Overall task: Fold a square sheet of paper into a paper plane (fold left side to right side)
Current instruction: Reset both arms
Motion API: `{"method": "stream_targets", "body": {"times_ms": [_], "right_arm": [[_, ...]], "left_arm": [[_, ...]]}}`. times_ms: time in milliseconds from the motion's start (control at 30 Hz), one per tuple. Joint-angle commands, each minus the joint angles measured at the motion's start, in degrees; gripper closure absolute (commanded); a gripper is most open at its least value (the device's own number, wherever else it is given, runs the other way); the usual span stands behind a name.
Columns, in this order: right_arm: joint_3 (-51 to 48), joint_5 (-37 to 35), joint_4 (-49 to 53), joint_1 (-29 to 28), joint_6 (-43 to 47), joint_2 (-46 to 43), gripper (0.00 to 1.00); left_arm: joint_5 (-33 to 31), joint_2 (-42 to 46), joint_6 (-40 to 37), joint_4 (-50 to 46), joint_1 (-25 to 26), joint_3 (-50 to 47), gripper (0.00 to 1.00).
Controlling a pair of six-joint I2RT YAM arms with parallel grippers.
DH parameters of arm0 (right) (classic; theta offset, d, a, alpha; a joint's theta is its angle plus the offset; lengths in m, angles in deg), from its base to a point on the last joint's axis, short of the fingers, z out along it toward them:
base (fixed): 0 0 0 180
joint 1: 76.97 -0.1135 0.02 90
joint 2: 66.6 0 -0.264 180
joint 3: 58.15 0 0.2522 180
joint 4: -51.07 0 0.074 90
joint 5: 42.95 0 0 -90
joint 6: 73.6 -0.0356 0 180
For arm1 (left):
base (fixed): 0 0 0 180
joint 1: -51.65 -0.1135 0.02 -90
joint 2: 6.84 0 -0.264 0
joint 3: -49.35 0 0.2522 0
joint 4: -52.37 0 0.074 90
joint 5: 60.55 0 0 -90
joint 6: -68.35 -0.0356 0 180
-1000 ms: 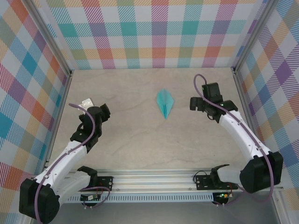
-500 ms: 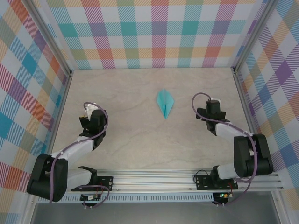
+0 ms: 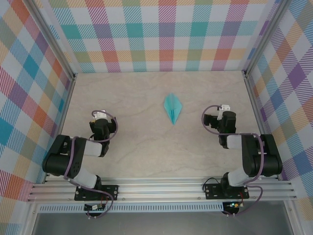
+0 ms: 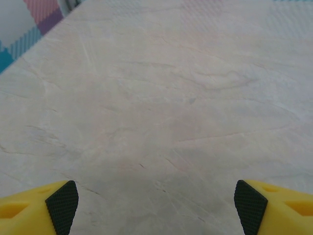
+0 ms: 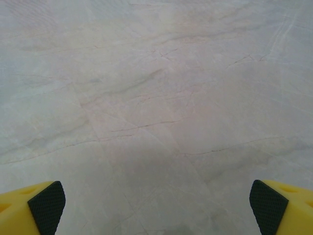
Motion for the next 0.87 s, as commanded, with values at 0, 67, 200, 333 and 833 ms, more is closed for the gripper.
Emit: {"method": "stream_targets", "body": {"times_ms": [0,67,200,333,833], "right_arm": [[-0.28,5.38,-7.28,0.75,1.05,0.7,0.0],[-0.24,5.41,-7.33,0.71,1.01,0.7,0.0],[-0.2,5.35,-7.22,0.7,1.14,0.62,0.0],[-0.21,5.39,-7.18,0.71,1.16,0.58,0.0],[-0.08,5.47,-6.98,0.71,1.29,0.58,0.0]], "left_arm": [[6.07,-1.07,-1.1,0.8,-1.84,3.65,0.06],[7.91,-0.64,0.1,-0.25,-3.2,3.85,0.0],[7.87,-0.67,0.08,-0.33,-3.37,3.92,0.0],[7.85,-0.69,0.08,-0.33,-3.32,3.95,0.0],[7.87,-0.68,0.08,-0.32,-3.35,3.87,0.0]]}}
